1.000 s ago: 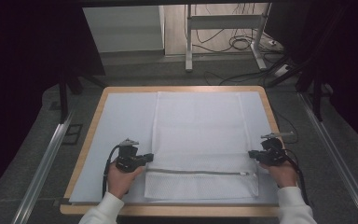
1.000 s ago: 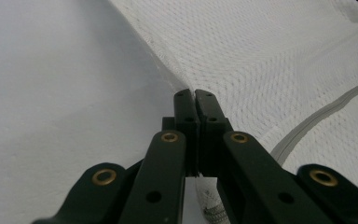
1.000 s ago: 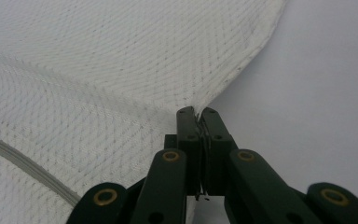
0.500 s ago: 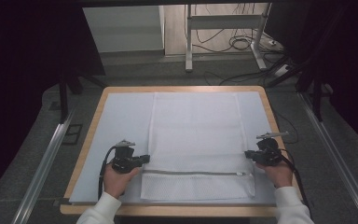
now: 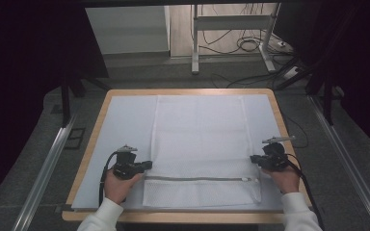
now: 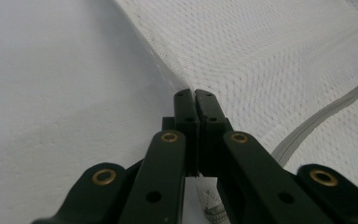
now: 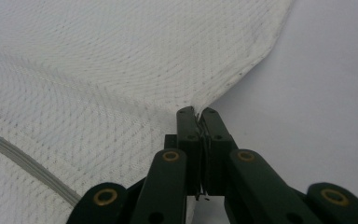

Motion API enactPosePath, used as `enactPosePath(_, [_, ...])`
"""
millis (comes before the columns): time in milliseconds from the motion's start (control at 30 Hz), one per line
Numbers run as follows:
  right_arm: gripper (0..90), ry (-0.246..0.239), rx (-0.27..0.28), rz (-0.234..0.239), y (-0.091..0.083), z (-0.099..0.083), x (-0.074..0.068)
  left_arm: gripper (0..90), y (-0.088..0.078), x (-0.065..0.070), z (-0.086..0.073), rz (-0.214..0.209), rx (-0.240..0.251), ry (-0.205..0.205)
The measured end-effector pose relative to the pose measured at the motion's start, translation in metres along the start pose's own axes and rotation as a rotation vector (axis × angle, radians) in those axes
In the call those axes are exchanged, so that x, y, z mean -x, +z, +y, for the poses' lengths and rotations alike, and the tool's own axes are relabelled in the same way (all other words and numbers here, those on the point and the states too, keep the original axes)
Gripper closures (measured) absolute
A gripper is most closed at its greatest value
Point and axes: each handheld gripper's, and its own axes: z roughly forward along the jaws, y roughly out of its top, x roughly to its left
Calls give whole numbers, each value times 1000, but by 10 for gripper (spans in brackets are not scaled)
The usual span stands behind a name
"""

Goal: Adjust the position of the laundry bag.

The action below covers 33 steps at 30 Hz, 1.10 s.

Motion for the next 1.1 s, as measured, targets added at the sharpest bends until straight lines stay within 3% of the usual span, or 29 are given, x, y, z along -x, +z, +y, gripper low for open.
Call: enactPosePath(1100, [867, -43, 7, 46, 15, 6, -26, 896, -19, -27, -8, 45, 11, -45])
